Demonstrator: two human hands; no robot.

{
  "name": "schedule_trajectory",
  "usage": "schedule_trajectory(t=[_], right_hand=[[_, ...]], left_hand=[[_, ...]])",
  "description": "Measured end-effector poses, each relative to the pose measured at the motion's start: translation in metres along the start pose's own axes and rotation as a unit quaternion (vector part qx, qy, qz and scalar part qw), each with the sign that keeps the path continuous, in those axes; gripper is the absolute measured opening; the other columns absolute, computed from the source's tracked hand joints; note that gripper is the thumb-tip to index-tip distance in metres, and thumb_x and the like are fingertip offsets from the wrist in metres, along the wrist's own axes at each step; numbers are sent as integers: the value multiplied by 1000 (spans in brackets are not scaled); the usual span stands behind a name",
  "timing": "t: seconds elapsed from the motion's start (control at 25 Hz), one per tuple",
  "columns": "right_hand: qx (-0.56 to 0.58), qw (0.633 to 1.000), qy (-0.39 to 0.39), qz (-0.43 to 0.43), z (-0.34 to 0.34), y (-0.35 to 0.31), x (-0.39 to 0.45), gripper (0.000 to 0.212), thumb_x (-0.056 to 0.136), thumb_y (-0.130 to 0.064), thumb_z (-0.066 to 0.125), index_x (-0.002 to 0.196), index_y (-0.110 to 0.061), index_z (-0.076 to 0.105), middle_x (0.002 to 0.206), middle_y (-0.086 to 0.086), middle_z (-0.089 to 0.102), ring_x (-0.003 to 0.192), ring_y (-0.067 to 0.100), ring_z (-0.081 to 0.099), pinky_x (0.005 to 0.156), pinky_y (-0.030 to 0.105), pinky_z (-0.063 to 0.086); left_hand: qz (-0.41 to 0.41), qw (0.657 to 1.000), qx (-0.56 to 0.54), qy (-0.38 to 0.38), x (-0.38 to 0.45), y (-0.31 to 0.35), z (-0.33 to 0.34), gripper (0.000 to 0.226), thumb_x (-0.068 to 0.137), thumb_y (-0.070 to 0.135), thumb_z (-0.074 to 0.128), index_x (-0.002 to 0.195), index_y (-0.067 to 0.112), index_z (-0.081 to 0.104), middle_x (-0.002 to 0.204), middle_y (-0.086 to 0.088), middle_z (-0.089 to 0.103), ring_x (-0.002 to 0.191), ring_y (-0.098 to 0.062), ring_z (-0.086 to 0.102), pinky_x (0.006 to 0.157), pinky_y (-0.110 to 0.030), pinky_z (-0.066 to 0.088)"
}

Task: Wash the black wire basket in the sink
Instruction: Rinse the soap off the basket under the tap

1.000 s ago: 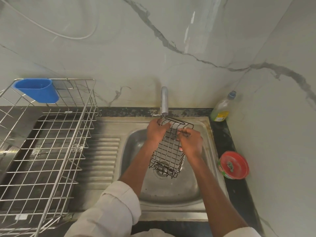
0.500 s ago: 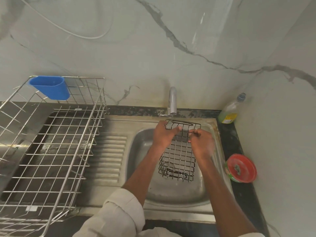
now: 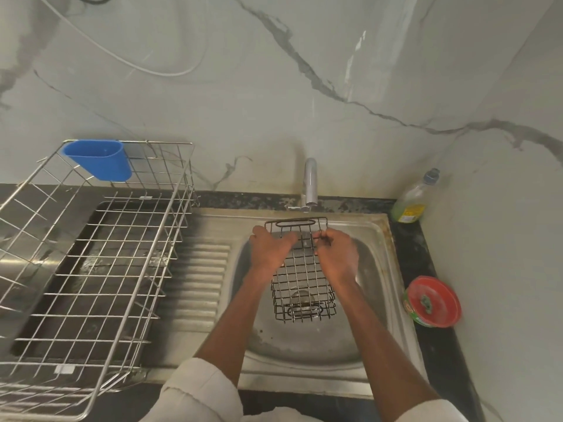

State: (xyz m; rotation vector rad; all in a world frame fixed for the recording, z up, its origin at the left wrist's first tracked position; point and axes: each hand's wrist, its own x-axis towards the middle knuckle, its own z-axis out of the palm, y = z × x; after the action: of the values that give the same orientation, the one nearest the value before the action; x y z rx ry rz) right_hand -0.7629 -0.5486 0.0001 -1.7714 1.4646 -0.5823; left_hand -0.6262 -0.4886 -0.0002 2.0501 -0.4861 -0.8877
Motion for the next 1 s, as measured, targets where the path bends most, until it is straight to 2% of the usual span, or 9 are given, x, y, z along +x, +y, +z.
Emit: schedule_trajectory(t=[0.12, 0.2, 0.32, 0.48, 0.6, 0.72, 0.84, 0.92, 1.0], right_hand=[[7, 999, -16, -31, 14, -2, -7, 15, 101, -14, 64, 108, -23, 75, 96, -9, 75, 68, -3, 64, 52, 9, 44], [1, 999, -12, -43, 19, -7, -6, 18, 99, -8, 65, 108, -19, 74, 101, -6, 75, 73, -2, 63, 60, 9, 46], [15, 999, -6, -47, 18, -13, 1, 22, 96, -4, 66, 104, -23, 74, 106, -8, 72, 85, 1, 64, 71, 13, 49], [30, 998, -20, -50, 5, -4, 10, 34, 97, -7, 67, 86, -39, 67, 99, -13, 72, 84, 5, 71, 78, 31, 62], [100, 991, -81, -43, -8, 7, 16, 33, 94, 1, 67, 85, -30, 72, 101, -6, 74, 88, 14, 72, 75, 31, 62], [161, 982, -98, -18, -15, 10, 20, 29, 91, 8, 67, 88, -19, 77, 97, -2, 76, 77, 6, 70, 71, 20, 55], [191, 980, -57, 19, -7, 9, 24, 31, 92, 4, 66, 97, -24, 77, 104, -9, 76, 90, -4, 69, 84, 18, 54], [228, 969, -79, 43, -3, 1, 28, 38, 94, 6, 61, 112, -26, 71, 118, -6, 72, 109, 6, 68, 88, 26, 55], [245, 961, -97, 78, -1, -11, 30, 42, 95, 6, 55, 122, -24, 67, 128, 0, 68, 123, 17, 62, 87, 24, 51]], left_hand=[[-36, 995, -88, -29, 7, -24, -15, 119, 67, 47, 86, 160, 25, 15, 146, -17, 50, 119, -35, 63, 93, -50, 62], [-52, 989, -137, -34, 7, -30, -18, 123, 64, 41, 89, 159, 32, 13, 145, -17, 49, 117, -34, 63, 98, -53, 60], [-74, 985, -153, -1, -3, -24, -18, 110, 72, 42, 91, 156, 25, 22, 146, -14, 49, 121, -33, 59, 102, -54, 57], [-45, 997, -4, 62, -1, -25, -36, 77, 91, 66, 69, 146, 14, 52, 148, -14, 53, 135, -34, 50, 110, -47, 45], [35, 996, -73, -28, 1, -22, -45, 43, 103, 49, 63, 115, 9, 72, 108, -10, 78, 99, -25, 73, 83, -35, 54], [20, 986, -140, -86, -2, -13, -47, 31, 102, 23, 70, 101, -8, 73, 70, -16, 74, 56, -23, 71, 55, -30, 60], [-19, 971, -198, -131, -5, -8, -40, 20, 102, 12, 68, 89, -3, 70, 65, -18, 73, 59, -30, 70, 43, -24, 51], [-16, 969, -219, -113, -5, -6, -34, 23, 104, 11, 65, 84, 0, 68, 64, -17, 72, 63, -32, 70, 42, -24, 48], [-4, 970, -230, -85, -5, -4, -30, 25, 105, 9, 63, 83, 0, 67, 64, -18, 70, 55, -29, 70, 43, -24, 49]])
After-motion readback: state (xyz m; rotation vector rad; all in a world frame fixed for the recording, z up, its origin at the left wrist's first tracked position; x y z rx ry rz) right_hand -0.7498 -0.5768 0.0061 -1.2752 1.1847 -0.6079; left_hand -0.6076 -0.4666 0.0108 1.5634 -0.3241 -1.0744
